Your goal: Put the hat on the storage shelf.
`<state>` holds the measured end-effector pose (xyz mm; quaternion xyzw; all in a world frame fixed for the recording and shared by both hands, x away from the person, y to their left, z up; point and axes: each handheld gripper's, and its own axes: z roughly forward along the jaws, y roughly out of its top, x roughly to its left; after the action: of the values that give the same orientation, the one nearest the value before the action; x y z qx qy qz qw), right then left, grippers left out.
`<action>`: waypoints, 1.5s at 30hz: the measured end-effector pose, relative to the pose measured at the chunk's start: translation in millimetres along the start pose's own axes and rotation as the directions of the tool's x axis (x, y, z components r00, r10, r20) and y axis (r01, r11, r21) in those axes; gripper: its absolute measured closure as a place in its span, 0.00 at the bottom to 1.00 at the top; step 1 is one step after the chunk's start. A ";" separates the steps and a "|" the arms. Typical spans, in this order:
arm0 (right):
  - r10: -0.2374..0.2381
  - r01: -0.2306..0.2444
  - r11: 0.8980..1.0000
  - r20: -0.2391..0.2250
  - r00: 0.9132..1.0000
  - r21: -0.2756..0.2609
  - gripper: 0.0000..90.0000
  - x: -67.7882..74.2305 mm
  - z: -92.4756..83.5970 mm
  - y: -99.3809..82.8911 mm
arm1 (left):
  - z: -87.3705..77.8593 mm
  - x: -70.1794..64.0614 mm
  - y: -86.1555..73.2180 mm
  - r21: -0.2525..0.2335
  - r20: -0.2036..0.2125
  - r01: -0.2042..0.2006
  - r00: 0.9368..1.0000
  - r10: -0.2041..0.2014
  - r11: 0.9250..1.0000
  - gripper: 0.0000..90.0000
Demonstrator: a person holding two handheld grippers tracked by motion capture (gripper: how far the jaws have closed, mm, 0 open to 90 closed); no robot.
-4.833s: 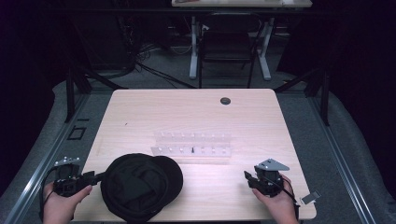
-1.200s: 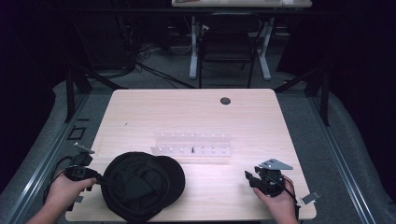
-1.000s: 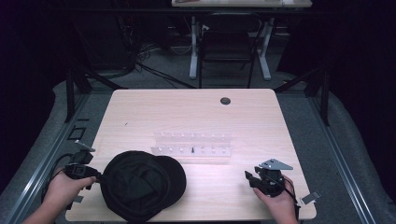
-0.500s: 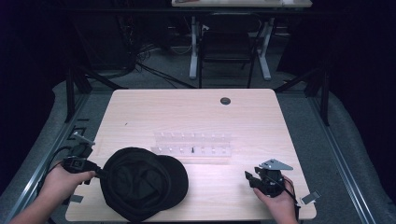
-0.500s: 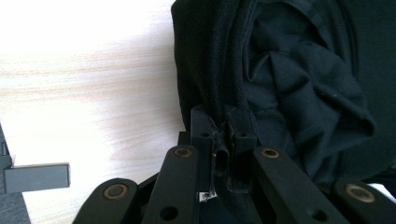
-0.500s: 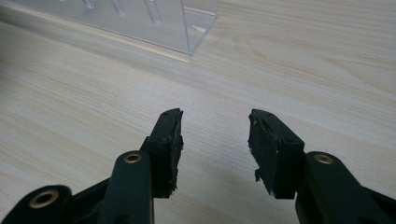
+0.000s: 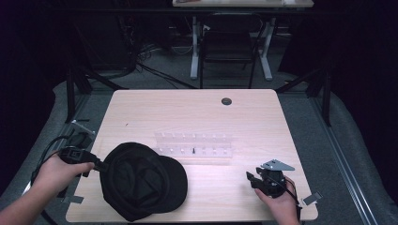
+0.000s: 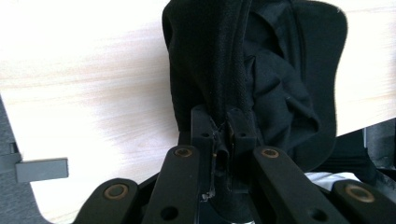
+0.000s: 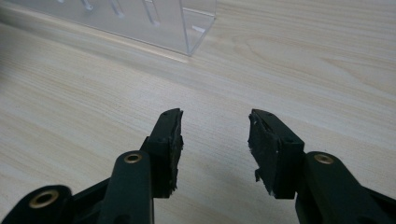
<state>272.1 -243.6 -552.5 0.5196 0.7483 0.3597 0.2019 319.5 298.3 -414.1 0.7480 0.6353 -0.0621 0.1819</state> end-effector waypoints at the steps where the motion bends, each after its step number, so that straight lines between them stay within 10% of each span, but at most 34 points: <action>1: -0.001 0.001 1.000 0.000 1.000 -0.001 0.60 0.0 -0.1 0.0 | -1.8 -2.0 0.5 -0.001 -0.002 -0.001 1.000 0.001 1.000 0.94; 8: 0.001 -0.001 1.000 0.000 1.000 0.000 0.60 -0.3 0.1 -0.1 | -15.3 -13.8 5.4 0.004 -0.009 -0.021 1.000 0.021 1.000 0.94; 24: 0.001 -0.001 1.000 -0.001 1.000 -0.001 0.60 -0.6 0.2 0.1 | -43.1 -30.3 14.9 -0.014 0.142 0.000 0.990 0.002 1.000 0.94; 34: 0.002 -0.002 1.000 -0.001 1.000 0.000 0.60 -0.6 0.5 0.0 | -57.1 -30.9 15.7 -0.006 0.301 0.071 0.951 -0.066 0.997 0.95; 45: 0.003 -0.003 1.000 -0.001 1.000 0.000 0.60 -0.8 0.5 -0.1 | -66.0 -30.7 16.4 -0.032 0.350 0.077 0.935 -0.061 0.996 0.95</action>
<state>272.7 -244.2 -552.9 0.5205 0.7476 0.3601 0.2012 320.7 290.9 -339.8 0.6980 0.6201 -0.1857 0.3063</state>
